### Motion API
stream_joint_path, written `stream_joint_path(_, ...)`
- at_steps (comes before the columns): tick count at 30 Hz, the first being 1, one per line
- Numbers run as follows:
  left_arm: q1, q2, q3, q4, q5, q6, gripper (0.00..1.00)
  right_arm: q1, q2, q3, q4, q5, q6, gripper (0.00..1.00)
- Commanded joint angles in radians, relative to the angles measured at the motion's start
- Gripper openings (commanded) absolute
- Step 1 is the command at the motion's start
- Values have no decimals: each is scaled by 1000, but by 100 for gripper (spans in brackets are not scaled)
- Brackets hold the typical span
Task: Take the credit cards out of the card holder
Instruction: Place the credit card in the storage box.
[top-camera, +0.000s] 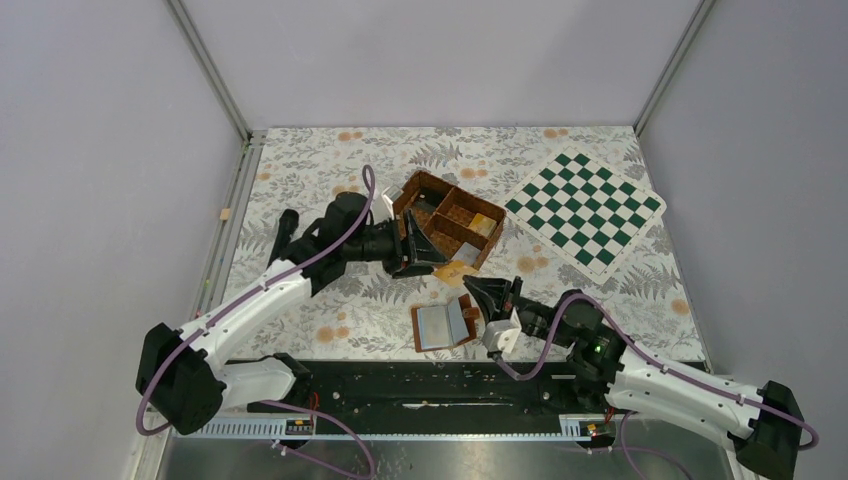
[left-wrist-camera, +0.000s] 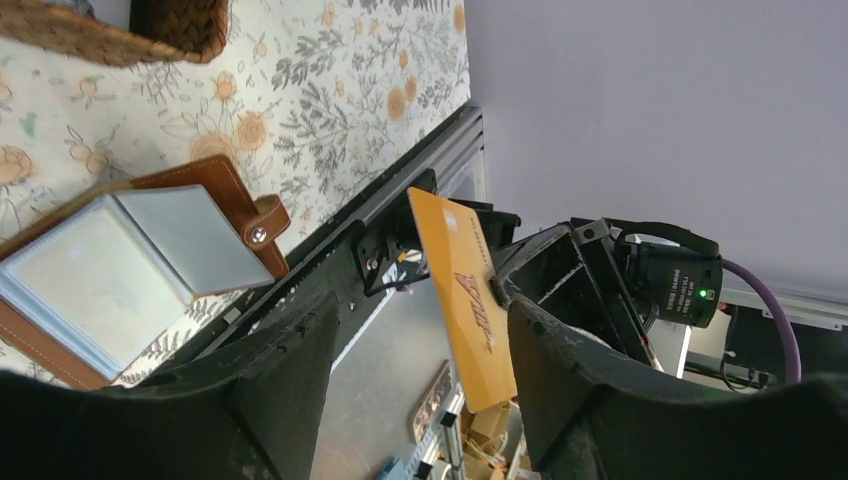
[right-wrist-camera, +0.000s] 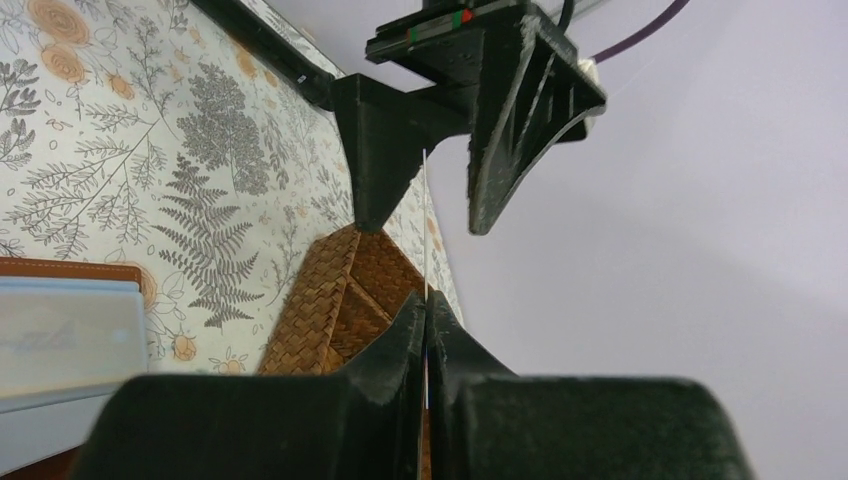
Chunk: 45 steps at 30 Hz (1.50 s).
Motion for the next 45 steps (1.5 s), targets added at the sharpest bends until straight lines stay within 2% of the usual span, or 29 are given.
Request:
stream_joint_path(1, -1, -1, -57, 156, 88, -100, 61, 44, -8, 1, 15, 63, -84, 0)
stream_joint_path(4, -4, 4, -81, 210, 104, -139, 56, 66, -2, -9, 21, 87, -106, 0)
stream_joint_path(10, -4, 20, -157, 413, 162, -276, 37, 97, 26, -16, 10, 126, -140, 0)
stream_joint_path(16, -5, 3, -183, 423, 166, -290, 17, 100, 60, -19, 41, 145, -139, 0)
stream_joint_path(19, -6, -11, -191, 422, 168, -290, 1, 100, 73, -15, 42, 151, -140, 0)
stream_joint_path(20, -5, -15, -193, 421, 168, -290, 0, 99, 77, -14, 42, 152, -139, 0)
stream_joint_path(21, -6, -17, -193, 421, 168, -289, 0, 99, 82, -14, 44, 154, -138, 4)
stream_joint_path(24, -3, -25, -198, 460, 170, -274, 0, 99, 80, -12, 47, 162, -105, 26)
stream_joint_path(26, -3, -33, -202, 532, 159, -243, 0, 99, 80, 18, -23, 182, -49, 37)
stream_joint_path(28, 2, -43, -187, 516, 129, -168, 0, 100, 83, 65, -146, 199, 19, 47)
stream_joint_path(30, 5, -57, -167, 483, 87, -91, 0, 100, 91, 91, -206, 235, 92, 64)
stream_joint_path(31, 5, -65, -162, 477, 59, -62, 0, 99, 90, 96, -222, 242, 129, 68)
stream_joint_path(38, 11, -78, -163, 475, -14, 41, 0, 100, 74, 122, -208, 278, 439, 70)
stream_joint_path(40, 13, -88, -179, 485, -47, 59, 0, 99, 78, 128, -135, 399, 639, 71)
stream_joint_path(42, 13, -103, -192, 475, -112, 92, 0, 98, 92, 148, -143, 534, 903, 71)
stream_joint_path(45, 14, -105, -172, 414, -222, 163, 0, 98, 139, 279, -382, 660, 1182, 68)
